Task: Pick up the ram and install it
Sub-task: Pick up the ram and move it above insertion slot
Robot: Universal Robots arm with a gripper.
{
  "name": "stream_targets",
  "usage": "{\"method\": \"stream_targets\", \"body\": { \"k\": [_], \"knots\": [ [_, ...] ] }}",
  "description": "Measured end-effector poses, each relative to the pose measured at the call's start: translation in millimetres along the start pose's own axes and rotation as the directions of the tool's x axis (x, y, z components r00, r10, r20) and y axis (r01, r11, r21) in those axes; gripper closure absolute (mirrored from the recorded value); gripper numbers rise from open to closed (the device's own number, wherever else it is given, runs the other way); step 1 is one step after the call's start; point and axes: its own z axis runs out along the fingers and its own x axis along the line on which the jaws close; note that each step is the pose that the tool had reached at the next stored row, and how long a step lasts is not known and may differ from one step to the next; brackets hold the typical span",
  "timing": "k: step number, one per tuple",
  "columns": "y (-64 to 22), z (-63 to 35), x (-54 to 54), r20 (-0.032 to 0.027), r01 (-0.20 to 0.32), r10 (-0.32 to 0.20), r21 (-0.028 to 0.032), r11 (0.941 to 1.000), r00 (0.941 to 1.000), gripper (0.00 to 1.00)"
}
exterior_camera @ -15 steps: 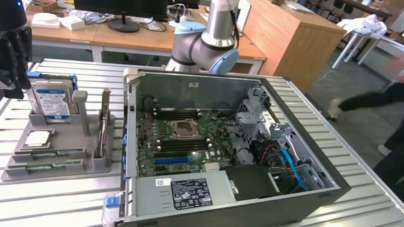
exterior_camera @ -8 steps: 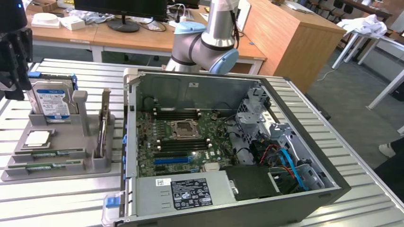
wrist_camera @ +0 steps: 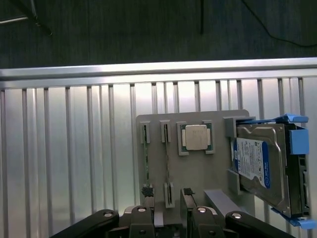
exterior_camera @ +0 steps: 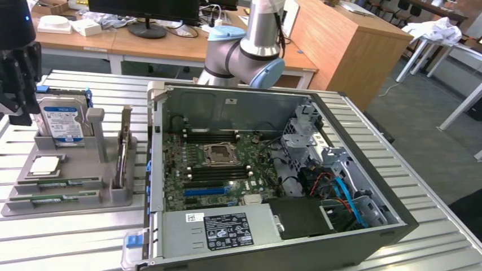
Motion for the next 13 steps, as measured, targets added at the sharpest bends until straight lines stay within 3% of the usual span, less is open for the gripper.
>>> {"method": "stream_targets", "body": {
  "k": [13],
  "knots": [
    [-0.2,6.1,0.1,0.0011,0.003,-0.003,0.0016,1.0000,1.0000,0.65]
  ]
}}
